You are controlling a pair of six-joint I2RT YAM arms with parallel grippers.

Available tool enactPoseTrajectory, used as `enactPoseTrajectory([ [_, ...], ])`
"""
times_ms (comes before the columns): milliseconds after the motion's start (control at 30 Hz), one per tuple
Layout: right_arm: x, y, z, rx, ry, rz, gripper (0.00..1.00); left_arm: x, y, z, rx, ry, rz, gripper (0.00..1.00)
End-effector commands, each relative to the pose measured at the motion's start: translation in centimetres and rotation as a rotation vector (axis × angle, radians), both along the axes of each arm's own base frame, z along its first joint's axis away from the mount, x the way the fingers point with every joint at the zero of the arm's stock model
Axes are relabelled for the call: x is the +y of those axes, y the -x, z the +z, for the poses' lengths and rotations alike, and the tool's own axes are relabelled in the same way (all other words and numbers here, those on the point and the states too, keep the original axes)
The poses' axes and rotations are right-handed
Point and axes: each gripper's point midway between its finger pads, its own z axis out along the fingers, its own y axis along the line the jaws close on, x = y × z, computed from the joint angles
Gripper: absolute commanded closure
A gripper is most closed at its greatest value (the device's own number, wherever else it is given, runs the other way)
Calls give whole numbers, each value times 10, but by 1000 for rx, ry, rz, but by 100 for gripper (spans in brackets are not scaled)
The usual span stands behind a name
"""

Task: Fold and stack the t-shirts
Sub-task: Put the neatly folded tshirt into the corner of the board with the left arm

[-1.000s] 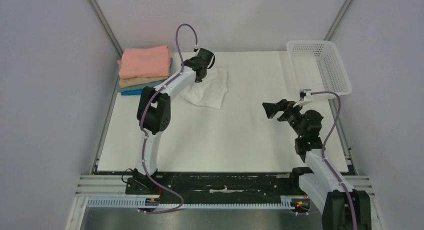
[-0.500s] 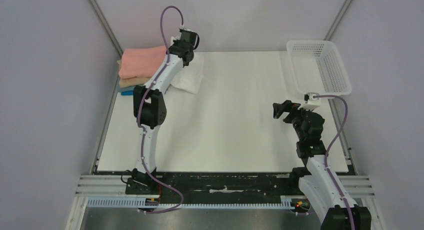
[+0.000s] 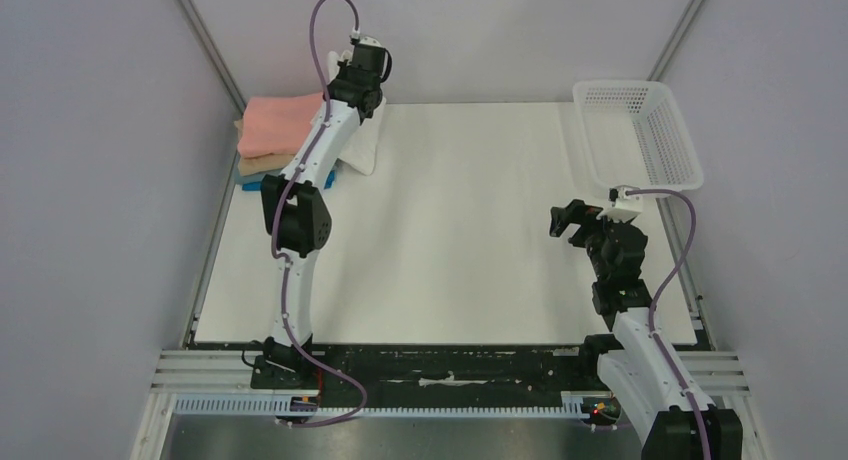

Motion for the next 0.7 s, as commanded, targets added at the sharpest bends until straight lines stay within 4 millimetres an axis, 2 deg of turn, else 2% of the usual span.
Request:
enactPoseTrajectory([
  [0,-9,-9,20,-41,25,-41,2,8,6,77,-133,18,-18,98],
  [267,-10,-10,17,-29,28,-48,2,13,11,119,-236,77,-8,98],
  [500,-16,-10,13,-13,37,-81,2,20,13,140,-287,102,-1,98],
  [667,-17,-10,11,-6,36,-86,2,36,14,149,-313,110,27,98],
])
